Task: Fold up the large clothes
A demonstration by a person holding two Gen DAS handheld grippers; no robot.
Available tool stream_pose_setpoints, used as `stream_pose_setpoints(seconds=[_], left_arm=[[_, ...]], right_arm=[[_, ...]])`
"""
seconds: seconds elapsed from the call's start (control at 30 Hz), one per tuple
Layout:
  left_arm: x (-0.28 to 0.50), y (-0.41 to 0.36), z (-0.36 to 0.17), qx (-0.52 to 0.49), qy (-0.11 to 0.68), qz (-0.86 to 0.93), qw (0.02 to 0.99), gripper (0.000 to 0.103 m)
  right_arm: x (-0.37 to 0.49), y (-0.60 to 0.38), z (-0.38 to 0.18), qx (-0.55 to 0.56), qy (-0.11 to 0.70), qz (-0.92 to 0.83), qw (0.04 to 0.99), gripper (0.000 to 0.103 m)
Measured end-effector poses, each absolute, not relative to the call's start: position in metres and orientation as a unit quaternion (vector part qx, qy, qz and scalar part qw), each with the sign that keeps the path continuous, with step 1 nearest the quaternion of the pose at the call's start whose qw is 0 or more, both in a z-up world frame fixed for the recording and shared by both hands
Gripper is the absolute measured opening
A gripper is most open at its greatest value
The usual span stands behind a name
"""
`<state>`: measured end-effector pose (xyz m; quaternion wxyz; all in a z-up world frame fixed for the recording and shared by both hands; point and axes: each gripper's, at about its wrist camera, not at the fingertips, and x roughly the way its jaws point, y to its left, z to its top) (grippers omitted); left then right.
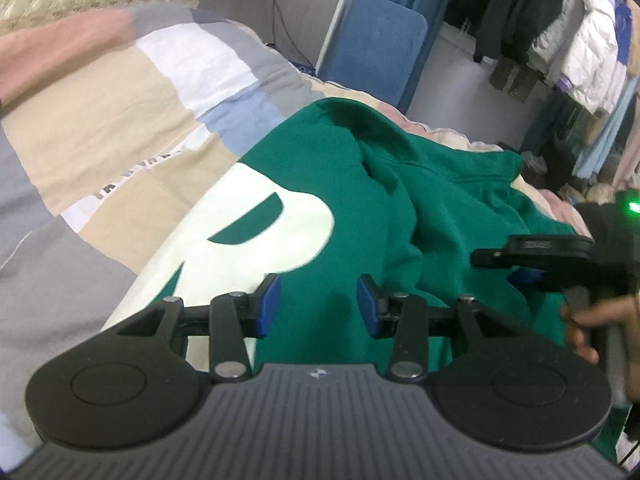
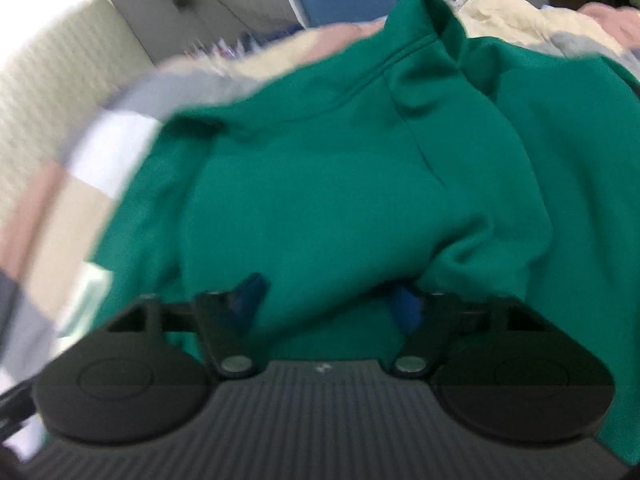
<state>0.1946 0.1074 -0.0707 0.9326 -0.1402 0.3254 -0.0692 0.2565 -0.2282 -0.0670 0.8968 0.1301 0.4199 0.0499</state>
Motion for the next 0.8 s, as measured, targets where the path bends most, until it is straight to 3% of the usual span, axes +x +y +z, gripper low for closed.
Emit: stream_pose_setpoints(seconds=[0.03,0.2,0.5,0.6,0.7,0.77,0.8], left_arm=[[0.197,0.112,-0.073,-0.148,0.323,-0.068,0.932,0.048],[0.219,0.127,-0.081,-0.193,0.315,-0.061,0.927,0.048],[0.252,0.129,-0.105,-0.194,0.299,-0.092,0.930,0.052],[0.260,0.131,-0.114,-0.211,0.301,-0.096,0.925,0.054],[0.267,0.128,-0.119,-0.216,0.301,-0.095,0.924,0.055],[0.270,0.125,-0.123,-0.215,0.300,-0.096,0.924,0.056],[0.271,0.125,-0.125,-0.216,0.301,-0.097,0.924,0.056]], right_arm=[[0.271,-0.224,-0.066,0.109,0.425,0.043,0.897,0.025],[0.350,-0.214,-0.014,0.057,0.382,0.041,0.921,0.019],[0.498,-0.191,0.068,-0.004,0.247,0.011,0.969,0.019],[0.529,-0.187,0.061,-0.022,0.197,0.004,0.980,0.019],[0.551,-0.188,0.033,-0.028,0.211,-0.004,0.977,0.022],[0.555,-0.192,0.011,-0.007,0.228,0.000,0.974,0.028],[0.554,-0.195,0.004,-0.002,0.234,0.008,0.972,0.037]])
